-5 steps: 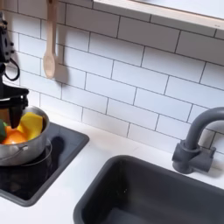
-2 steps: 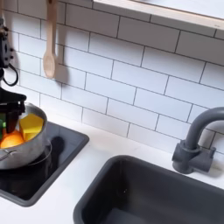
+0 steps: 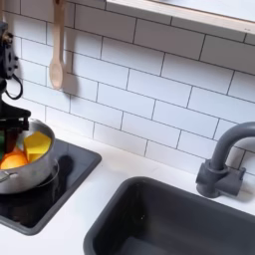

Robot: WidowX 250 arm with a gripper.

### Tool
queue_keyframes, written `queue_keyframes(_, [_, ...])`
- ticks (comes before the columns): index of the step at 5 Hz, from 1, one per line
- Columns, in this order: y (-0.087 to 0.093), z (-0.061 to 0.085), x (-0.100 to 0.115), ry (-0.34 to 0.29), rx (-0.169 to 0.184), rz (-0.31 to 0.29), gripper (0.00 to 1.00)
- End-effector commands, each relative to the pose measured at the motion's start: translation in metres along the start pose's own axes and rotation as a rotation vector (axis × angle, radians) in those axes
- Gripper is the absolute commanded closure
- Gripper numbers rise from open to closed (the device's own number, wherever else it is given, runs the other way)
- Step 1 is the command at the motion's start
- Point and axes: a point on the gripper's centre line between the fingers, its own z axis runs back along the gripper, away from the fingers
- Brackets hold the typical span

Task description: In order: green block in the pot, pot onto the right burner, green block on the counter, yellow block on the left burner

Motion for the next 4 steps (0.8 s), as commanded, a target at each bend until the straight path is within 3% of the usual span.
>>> queue_keyframes(1, [-0.0035, 0.0051, 0.0029, -0.038, 0.027, -0.088, 1.0])
queue_keyframes(4, [-0.0096, 0.0112, 0.0058, -0.047, 0.004, -0.102, 1.0])
